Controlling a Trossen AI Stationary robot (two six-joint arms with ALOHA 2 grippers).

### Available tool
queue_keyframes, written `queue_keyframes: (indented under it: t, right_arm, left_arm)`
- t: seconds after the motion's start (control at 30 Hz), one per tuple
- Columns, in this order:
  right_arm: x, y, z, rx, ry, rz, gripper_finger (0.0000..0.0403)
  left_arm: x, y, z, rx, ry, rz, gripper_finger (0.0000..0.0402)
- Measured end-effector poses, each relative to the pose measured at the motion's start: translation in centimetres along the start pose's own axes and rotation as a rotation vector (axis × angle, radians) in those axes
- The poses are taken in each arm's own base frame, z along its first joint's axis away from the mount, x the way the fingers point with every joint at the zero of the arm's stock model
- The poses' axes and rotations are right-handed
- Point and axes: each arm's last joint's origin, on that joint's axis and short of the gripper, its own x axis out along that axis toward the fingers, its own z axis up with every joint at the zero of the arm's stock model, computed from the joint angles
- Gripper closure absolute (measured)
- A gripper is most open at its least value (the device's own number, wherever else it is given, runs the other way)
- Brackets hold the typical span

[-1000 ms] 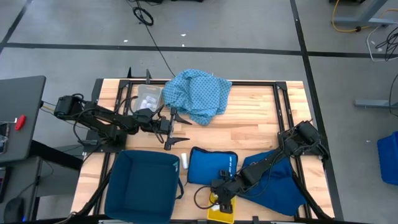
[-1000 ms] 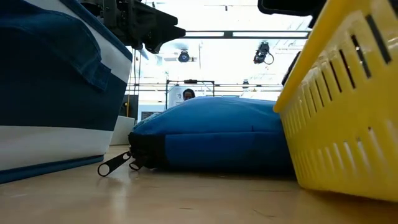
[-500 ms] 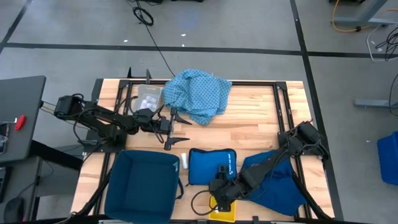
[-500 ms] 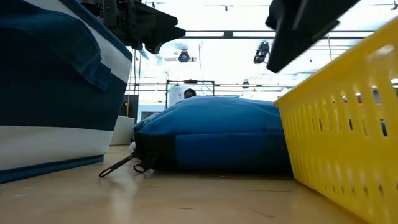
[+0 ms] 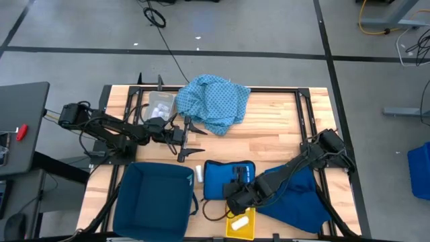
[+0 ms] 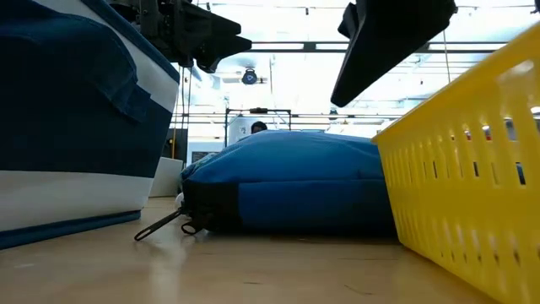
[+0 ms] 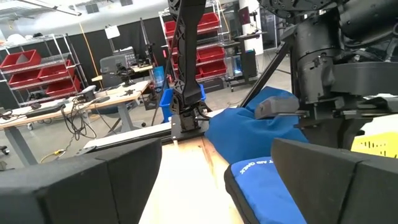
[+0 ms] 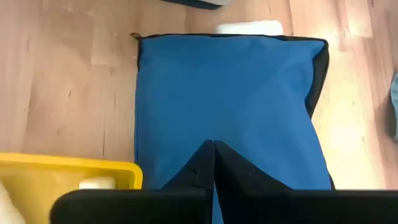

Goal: Pick & place medical supplies in basket/bin
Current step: Adjust the first aid kit bag

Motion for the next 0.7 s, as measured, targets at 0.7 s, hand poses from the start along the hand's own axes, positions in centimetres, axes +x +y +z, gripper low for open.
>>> queue_keyframes:
  t: [0.7]
  right_arm:
    - [2.1, -2.6, 0.0, -0.051, 0.164, 0.118, 0.0402]
  left_arm:
    - [0.0, 0.0, 0.0, -0.006, 0.003, -0.001, 0.0094]
